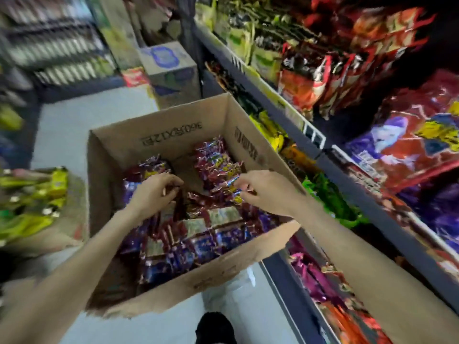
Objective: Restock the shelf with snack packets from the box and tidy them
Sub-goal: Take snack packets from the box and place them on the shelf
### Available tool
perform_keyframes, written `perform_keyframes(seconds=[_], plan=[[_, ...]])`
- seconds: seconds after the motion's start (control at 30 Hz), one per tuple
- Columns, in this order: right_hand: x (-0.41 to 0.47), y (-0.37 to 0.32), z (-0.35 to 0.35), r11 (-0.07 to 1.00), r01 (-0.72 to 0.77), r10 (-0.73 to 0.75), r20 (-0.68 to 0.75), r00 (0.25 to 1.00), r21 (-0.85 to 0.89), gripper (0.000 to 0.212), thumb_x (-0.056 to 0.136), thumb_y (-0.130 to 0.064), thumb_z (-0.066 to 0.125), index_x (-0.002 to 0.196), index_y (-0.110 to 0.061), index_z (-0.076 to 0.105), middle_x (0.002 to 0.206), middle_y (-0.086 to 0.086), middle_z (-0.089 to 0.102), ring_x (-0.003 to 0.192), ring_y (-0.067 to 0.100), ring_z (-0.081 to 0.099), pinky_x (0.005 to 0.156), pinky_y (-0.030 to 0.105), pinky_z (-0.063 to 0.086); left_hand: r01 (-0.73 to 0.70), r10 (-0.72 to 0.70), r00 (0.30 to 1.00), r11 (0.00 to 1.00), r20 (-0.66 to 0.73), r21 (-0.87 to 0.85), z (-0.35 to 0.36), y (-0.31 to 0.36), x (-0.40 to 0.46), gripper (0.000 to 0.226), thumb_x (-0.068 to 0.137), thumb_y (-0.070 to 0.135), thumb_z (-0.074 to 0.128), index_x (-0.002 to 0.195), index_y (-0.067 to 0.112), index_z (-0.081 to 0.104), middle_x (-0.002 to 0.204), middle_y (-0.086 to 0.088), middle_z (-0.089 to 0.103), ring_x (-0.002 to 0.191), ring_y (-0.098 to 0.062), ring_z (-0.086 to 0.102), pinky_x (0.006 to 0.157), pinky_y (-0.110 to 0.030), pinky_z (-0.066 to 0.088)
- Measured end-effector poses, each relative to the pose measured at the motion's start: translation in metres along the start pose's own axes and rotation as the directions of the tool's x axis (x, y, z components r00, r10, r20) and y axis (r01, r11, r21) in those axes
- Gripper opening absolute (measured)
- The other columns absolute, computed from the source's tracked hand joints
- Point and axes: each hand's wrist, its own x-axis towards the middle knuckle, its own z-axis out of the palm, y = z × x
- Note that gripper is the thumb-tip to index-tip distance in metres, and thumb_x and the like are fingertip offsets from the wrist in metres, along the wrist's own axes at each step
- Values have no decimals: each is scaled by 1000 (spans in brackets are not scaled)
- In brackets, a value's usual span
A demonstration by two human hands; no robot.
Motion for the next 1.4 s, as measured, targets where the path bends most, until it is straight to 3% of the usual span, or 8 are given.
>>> perform_keyframes(seconds=[0.23, 0.43, 0.53, 0.7, 0.87, 1.13, 1.27, 1.4], plan=[[107, -4, 80, 958, 246, -164, 419, 893, -149, 43, 92, -23, 58, 133, -22, 48, 129, 2, 53, 118, 22, 51, 88, 37, 48, -191, 149, 940, 975, 307, 111, 20, -73, 9, 38, 82, 35, 66, 118, 24, 62, 114, 0, 61, 113, -22, 53, 98, -33, 36], [123, 9, 119, 964, 253, -136, 655, 743, -86, 57, 88, -15, 58, 139, -29, 39, 134, -2, 52, 119, 19, 51, 92, 34, 48, -509, 285, 772, 813, 568, 284, 29, -39, 20, 50, 83, 47, 55, 130, 31, 50, 117, 7, 58, 123, -15, 43, 112, -53, -12], [127, 18, 118, 959, 254, -107, 674, 731, -123, 59, 89, -18, 61, 142, -27, 37, 137, -2, 50, 121, 18, 50, 93, 30, 47, -503, 301, 690, 853, 658, 137, 31, -26, 23, 56, 79, 43, 60, 133, 30, 47, 123, 4, 55, 120, -16, 45, 116, -48, 5], [123, 34, 109, 979, 129, -26, 534, 845, -157, 51, 90, -27, 61, 137, -21, 41, 128, 3, 55, 116, 20, 53, 91, 36, 48, -485, 324, 622, 874, 713, 26, 48, -21, 14, 60, 82, 49, 63, 134, 30, 41, 134, 2, 40, 117, -18, 40, 82, -28, 42], [107, 32, 107, 953, 71, 41, 356, 933, -295, 67, 91, -34, 59, 144, -14, 23, 148, 12, 28, 132, 30, 34, 102, 36, 39, -548, 450, 693, 836, 564, 7, 51, -28, 21, 46, 92, 54, 46, 130, 28, 49, 129, 3, 49, 116, -16, 44, 87, -34, 49], [99, 22, 129, 901, 186, 102, 608, 787, -392, 120, 66, -59, 75, 151, -26, -4, 154, 12, 19, 138, 34, 26, 110, 48, 31, -571, 519, 682, 818, 515, -70, 54, -32, 28, 52, 91, 55, 27, 133, 29, 42, 133, 0, 44, 93, -16, 60, 72, -30, 53], [107, 24, 132, 888, 220, -16, 453, 892, -403, 95, 79, -47, 70, 149, -20, 12, 138, 11, 45, 121, 29, 49, 94, 41, 43, -442, 473, 710, 876, 522, -194, 53, -34, 30, 40, 94, 49, 43, 131, 34, 46, 137, 7, 39, 85, -6, 56, 77, -20, 45], [110, 32, 106, 990, -94, 114, 207, 972, -104, 53, 85, -23, 66, 129, -16, 37, 120, 10, 61, 105, 29, 62, 83, 43, 51, -299, 417, 714, 908, 562, -294, 53, -37, 31, 45, 86, 24, 64, 123, 41, 46, 134, 16, 35, 101, -2, 51, 83, -21, 46]])
